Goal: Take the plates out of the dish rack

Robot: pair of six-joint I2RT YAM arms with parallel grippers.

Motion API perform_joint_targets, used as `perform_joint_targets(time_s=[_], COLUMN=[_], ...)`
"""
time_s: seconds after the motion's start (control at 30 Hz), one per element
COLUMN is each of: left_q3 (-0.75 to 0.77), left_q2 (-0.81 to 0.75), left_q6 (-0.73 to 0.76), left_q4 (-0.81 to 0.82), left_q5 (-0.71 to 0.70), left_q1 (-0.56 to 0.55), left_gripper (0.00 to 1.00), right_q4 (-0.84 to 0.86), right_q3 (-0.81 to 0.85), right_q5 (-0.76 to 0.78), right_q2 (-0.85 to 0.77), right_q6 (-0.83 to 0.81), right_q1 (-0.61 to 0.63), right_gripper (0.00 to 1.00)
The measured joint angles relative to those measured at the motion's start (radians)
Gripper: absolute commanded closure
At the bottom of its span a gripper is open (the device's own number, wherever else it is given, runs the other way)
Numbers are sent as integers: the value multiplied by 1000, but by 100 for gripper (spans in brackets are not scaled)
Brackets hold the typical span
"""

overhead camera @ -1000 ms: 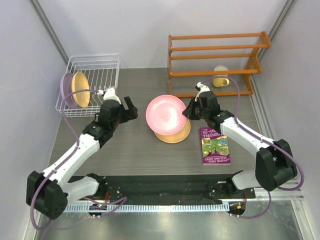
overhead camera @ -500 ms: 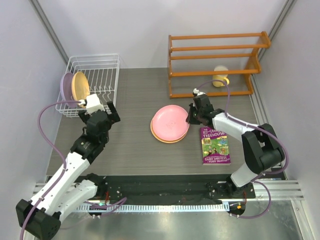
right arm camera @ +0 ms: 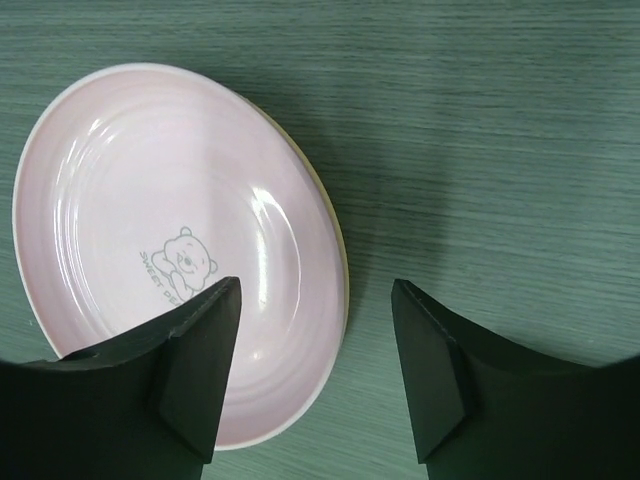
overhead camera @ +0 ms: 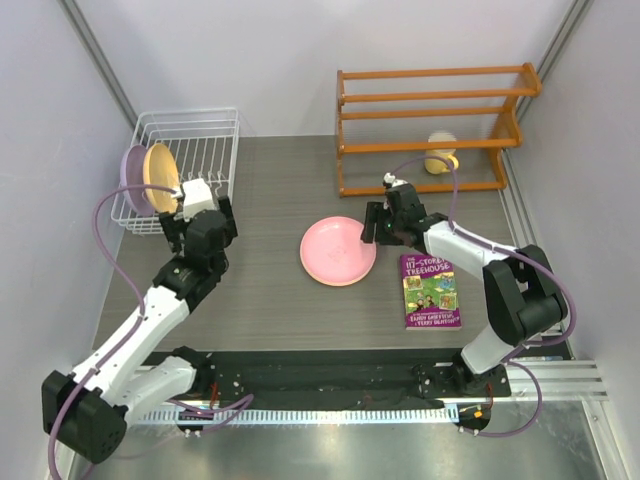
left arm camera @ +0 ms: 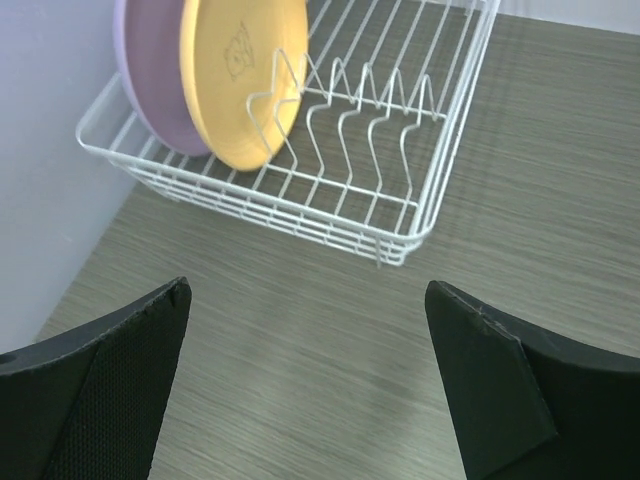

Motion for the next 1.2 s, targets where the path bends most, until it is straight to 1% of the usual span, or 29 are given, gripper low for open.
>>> perform_joint_targets(time_s=[0.07, 0.17, 0.4, 0.57, 0.73, 1.1, 1.17, 1.2], left_q3=[26, 80, 240, 340, 385, 481, 500, 509], left_q2=[43, 126, 337, 483, 597, 797, 822, 835], left_q6=[38, 105, 195, 262, 328, 373, 375, 376], left_q4=[26, 70, 157, 226, 290, 327, 327, 329], left_q5=[-35, -68, -65, -61, -63, -107, -115, -118], left_q1=[1, 35, 274, 368, 385, 424, 435, 438], left_gripper=[1, 0, 0, 0, 0, 4, 6, 9], right_q4=[-19, -59, -97, -97, -97, -95, -92, -91], right_q3=[10, 12, 12, 12, 12, 12, 12, 12], right_q5=[7, 50, 125, 135, 126, 67, 57, 53], right_q2=[-3, -38, -200, -220, -182, -120, -114, -111], right_q6=[-8, -22, -50, -58, -60, -64, -64, -64], right_q1=[0, 0, -5, -21, -39, -90, -100, -105], right_gripper=[28, 26, 24, 25, 26, 28, 29, 30])
